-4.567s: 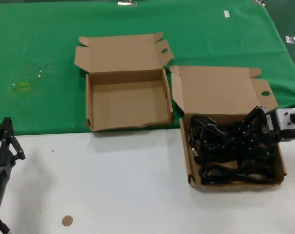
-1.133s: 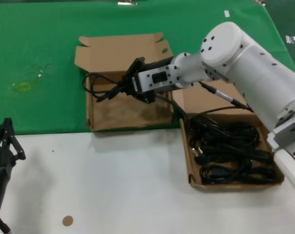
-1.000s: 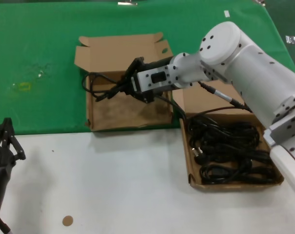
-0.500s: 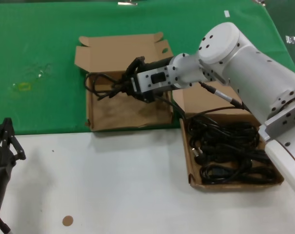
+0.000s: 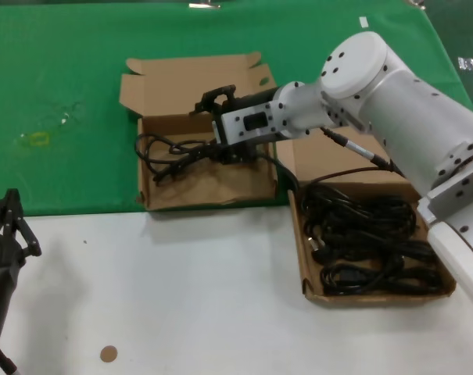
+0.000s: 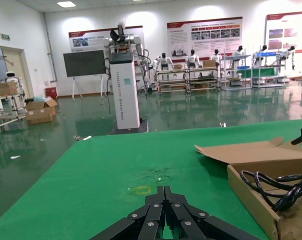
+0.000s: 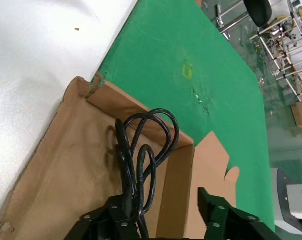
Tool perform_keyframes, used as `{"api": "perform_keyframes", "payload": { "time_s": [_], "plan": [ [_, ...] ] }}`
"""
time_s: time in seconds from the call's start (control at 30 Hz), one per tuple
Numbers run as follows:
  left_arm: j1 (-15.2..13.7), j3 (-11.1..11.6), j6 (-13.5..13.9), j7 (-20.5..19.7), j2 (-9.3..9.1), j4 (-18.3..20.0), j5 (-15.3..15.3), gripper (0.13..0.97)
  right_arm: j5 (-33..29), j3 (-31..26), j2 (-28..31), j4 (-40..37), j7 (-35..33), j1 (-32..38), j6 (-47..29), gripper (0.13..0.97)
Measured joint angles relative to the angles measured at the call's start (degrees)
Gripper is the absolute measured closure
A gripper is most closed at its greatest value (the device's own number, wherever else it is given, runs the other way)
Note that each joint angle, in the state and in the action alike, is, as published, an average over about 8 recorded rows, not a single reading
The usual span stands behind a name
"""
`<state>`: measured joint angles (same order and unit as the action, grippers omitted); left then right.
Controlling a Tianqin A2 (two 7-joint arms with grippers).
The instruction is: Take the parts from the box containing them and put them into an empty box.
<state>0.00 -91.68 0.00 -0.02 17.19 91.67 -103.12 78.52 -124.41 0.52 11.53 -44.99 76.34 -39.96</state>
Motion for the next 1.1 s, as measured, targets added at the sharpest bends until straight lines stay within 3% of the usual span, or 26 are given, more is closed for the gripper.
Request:
{"api": "perform_keyframes", "payload": {
  "time_s": [0.33,0.6,0.9,1.1],
  "plan": [
    [0.00,0.00,0.00,0.00,0.00,0.00,0.00,0.945,-2.16,-0.42,2.91,9.27,6.59,-2.58,-0.37,0.537],
    [0.00,0.00,0.00,0.00,0.00,0.00,0.00,0.940,-2.80,-0.52,3.69,11.88,8.77,-3.42,-0.11,0.332],
    [0.00,0.00,0.00,0.00,0.00,0.00,0.00,0.918,-1.59,0.96,4.28,14.96,10.40,-6.70,1.68,0.197],
    [0.00,0.00,0.00,0.00,0.00,0.00,0.00,0.864,0.33,3.29,5.18,19.73,12.93,-11.78,4.47,0.182]
  ]
}}
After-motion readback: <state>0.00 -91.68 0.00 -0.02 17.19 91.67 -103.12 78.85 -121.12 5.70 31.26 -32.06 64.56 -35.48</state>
